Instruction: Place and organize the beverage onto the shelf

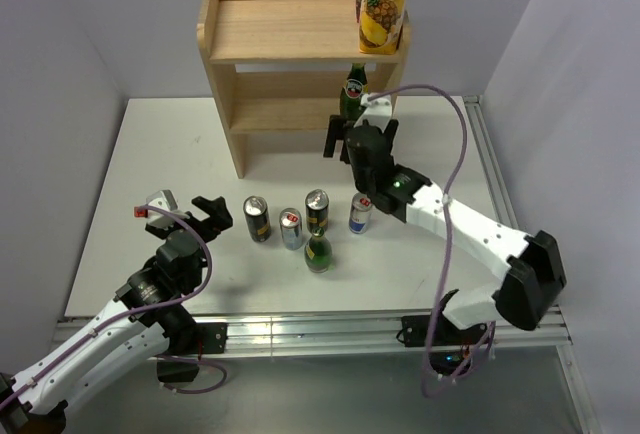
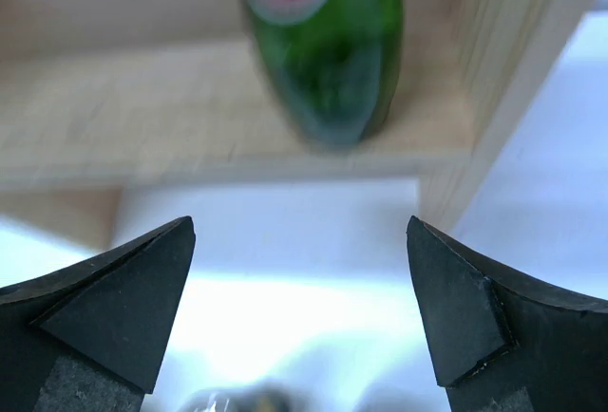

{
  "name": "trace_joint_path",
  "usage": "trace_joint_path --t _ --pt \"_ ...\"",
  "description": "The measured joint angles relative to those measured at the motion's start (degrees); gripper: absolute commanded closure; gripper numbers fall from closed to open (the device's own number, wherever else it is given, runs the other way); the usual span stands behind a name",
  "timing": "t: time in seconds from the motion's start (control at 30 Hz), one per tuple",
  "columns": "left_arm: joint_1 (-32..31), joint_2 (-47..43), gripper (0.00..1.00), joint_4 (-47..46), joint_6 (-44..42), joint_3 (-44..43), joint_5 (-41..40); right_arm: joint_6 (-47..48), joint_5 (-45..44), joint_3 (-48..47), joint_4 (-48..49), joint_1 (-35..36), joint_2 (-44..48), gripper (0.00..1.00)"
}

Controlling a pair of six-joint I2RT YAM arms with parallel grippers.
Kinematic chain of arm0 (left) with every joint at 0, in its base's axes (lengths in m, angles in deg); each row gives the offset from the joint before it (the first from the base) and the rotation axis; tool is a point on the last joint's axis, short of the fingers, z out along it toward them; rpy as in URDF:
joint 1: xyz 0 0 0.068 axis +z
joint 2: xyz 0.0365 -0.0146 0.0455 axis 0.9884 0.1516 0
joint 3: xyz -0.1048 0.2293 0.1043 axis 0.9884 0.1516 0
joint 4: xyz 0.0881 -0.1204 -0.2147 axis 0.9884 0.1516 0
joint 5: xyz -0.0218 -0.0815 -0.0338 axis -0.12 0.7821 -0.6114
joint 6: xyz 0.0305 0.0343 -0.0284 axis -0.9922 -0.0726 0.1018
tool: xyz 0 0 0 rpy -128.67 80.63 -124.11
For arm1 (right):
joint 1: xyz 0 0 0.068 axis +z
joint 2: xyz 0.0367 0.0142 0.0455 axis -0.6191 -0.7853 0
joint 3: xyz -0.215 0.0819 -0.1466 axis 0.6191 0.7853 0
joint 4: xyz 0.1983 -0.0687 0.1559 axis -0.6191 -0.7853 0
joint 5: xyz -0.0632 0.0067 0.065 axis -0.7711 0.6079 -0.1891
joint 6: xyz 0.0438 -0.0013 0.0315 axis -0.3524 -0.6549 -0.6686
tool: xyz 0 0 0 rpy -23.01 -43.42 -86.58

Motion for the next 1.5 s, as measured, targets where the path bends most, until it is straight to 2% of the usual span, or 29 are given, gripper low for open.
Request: trace_joint_path --t 0.13,0.43,0.57,0.77,0.93,1.07,1.27,1.5 --pt "0.0 0.0 0.01 0.0 0.0 0.0 0.0 -3.8 -1.9 5.8 -4.2 6.4 8.3 0.0" --pt "0.0 0.5 0.01 -0.2 0.0 0.0 0.0 -17.5 -7.1 19.6 -13.2 27.7 25.0 0.0" --pt "0.0 1.1 0.01 -0.2 0.0 0.1 0.0 -24.1 -8.9 24.3 -17.6 35.3 27.3 0.0" --pt "0.0 2.6 0.01 -0.1 0.0 0.1 -0.2 -33.5 -10.8 29.3 -20.5 44.3 25.1 0.0" --pt "0.0 2.6 0.01 -0.1 0.0 0.1 -0.3 -37.1 -9.7 35.7 -16.0 45.9 21.0 0.0" --pt "0.0 2.6 0.01 -0.2 0.0 0.1 -0.4 -37.1 -8.4 38.5 -8.7 45.8 13.8 0.0" --pt "0.0 2.6 0.01 -0.2 0.0 0.1 -0.3 -31.3 -4.5 43.8 9.6 41.7 6.4 0.0" --pt "0.0 3.0 0.01 -0.2 0.0 0.1 -0.3 -25.9 -2.7 44.5 23.3 36.7 -0.3 0.0"
